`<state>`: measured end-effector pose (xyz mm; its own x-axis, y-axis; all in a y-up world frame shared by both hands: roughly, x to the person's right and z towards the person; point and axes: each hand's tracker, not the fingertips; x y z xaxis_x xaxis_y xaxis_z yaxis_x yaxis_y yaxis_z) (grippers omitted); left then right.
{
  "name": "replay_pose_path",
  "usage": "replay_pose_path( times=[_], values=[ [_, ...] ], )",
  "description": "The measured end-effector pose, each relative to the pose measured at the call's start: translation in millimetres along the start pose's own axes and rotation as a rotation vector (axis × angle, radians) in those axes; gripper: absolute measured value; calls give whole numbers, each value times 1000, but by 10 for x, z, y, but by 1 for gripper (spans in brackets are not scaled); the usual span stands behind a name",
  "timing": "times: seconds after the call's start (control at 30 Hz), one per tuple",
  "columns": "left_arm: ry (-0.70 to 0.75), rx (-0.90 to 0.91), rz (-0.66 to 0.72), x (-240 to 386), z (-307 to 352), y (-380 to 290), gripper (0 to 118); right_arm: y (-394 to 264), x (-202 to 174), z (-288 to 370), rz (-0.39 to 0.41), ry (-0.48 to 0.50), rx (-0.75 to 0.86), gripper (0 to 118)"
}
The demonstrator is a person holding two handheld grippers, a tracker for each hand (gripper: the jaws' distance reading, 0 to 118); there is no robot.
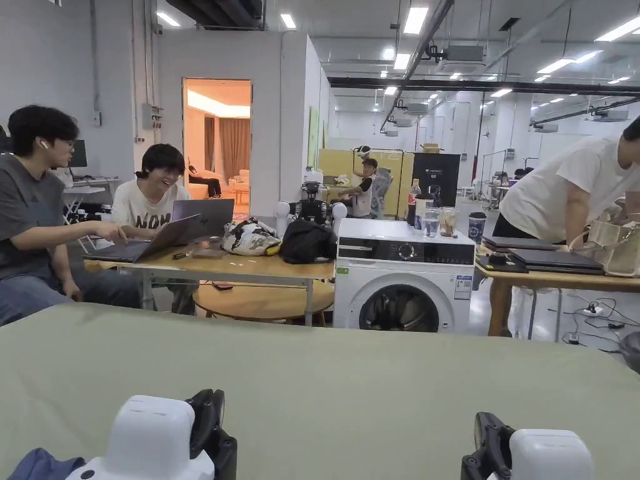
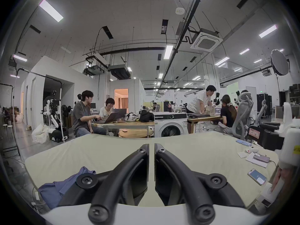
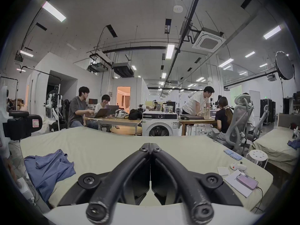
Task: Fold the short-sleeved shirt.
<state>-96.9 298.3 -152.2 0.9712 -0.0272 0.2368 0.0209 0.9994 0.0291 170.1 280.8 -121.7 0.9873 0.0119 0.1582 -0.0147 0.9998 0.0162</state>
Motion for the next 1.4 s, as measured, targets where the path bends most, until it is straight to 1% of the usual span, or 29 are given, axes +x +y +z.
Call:
replay_pose_path(
  times=[0.17, 0.53, 0.87, 1.2, 1.23, 1.27, 1.3, 1.33, 1.37, 1.4],
  values=[
    [-12, -3, 0, 11, -6, -8, 1, -1, 27, -2, -15, 1, -4, 0],
    [13, -17, -1, -3, -30, -33, 1, -24, 21, -10, 8, -8, -7, 0],
    [35, -10, 33, -89, -24, -31, 1, -25, 50, -27, -11, -4, -11, 0],
    [44, -12, 35, -106, -55, -44, 1, -42, 10, -75, -7, -3, -15, 0],
    [39, -5, 37, -108, -52, -53, 7, -55, 2, -74, -3, -2, -11, 0],
    [34, -1, 45, -114, -48, -58, 23, -58, -5, -73, 2, -2, -12, 12],
    [19, 0, 67, -125, -52, -63, 46, -55, -16, -75, 10, 0, -13, 37],
    [12, -5, 77, -143, -69, -62, 82, -53, -34, -93, 17, -2, -19, 74],
    [4, -13, 85, -152, -88, -64, 89, -55, -33, -115, 23, 0, -31, 95],
    [-5, -6, 89, -153, -76, -71, 89, -67, -40, -120, 31, 3, -37, 104]
  ],
)
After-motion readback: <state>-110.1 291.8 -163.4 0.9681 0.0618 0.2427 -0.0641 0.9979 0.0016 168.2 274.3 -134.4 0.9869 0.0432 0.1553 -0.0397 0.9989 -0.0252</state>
